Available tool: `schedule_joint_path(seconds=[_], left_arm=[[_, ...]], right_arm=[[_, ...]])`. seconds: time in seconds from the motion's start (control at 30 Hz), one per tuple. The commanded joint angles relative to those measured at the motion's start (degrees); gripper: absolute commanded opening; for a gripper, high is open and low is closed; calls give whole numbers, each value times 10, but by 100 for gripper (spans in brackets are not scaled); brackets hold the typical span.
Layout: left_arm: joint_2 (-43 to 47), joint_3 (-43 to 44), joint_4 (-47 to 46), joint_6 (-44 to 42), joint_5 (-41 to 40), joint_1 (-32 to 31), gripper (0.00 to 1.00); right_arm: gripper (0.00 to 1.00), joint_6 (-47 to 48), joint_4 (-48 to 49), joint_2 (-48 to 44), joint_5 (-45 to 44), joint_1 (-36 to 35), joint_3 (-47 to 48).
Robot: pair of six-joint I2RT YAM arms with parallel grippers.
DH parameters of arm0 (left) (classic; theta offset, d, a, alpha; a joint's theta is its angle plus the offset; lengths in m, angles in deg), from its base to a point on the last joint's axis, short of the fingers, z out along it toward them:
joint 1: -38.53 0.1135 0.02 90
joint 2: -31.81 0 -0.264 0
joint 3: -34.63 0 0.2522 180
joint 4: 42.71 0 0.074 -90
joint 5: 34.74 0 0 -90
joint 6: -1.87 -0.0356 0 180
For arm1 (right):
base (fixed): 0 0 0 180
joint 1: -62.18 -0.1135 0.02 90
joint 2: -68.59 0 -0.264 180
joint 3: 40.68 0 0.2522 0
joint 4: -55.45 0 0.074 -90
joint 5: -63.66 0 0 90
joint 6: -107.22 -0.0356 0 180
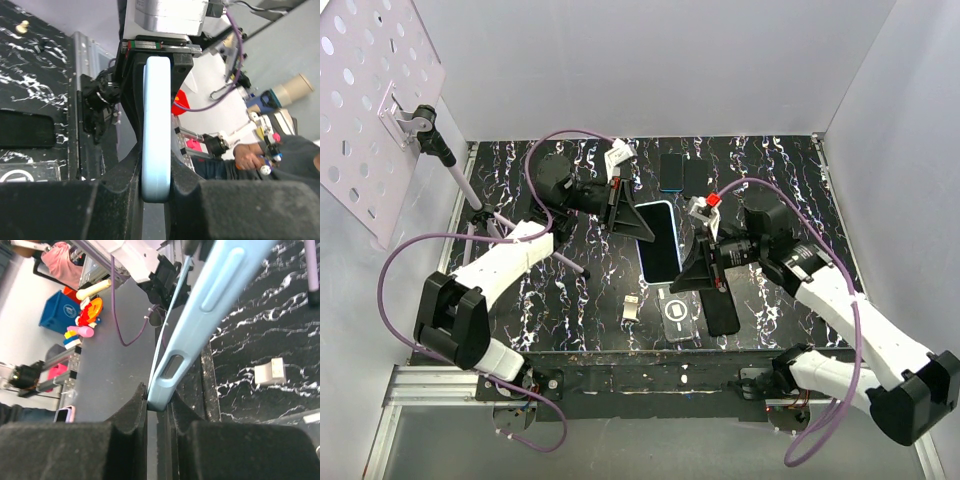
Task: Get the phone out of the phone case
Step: Remove the phone case from the phone.
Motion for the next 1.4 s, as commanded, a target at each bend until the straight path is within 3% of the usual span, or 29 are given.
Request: schedule_joint_path(seconds=[0.0,0.1,0.2,0.43,0.57,0.67,0.8,0.87,0.97,1.03,1.2,1.27,1.37], left_arm=[[-9,-14,-355,306,30,-3,0],[-28,-22,-504,435,16,-4,0],[-35,-29,-564,499,0,-4,0],[-34,-28,-584,531,-28,-5,0],[-17,-37,-574,524,-45,-6,0],[6,-59,-537,487,-76,-6,0],[32,-95,-483,441,-147,-7,0],[42,-114,-452,420,-186,-8,0],[54,-135,-411,396,-243,-10,0],[64,-149,-380,374,-281,-10,0],[79,-174,-341,349,-377,-12,0],[71,-179,-359,362,-402,-12,0],[80,-183,-336,337,-427,-12,0]], right_arm=[[1,66,126,-33,-4,-39,14],[1,83,109,-17,-2,-70,68],[1,122,61,6,-11,-101,126],[1,189,-16,56,-47,-155,239],[1,192,4,62,-135,-157,242],[1,152,78,43,-234,-157,198],[1,111,163,-1,-555,-167,104],[1,93,198,-19,-665,-168,70],[1,80,181,-28,-754,-177,61],[1,63,173,-38,-751,-178,58],[1,-37,51,-52,-735,-169,97],[15,-93,-26,-40,-688,-148,129],[33,-130,-115,-18,-520,-101,169]])
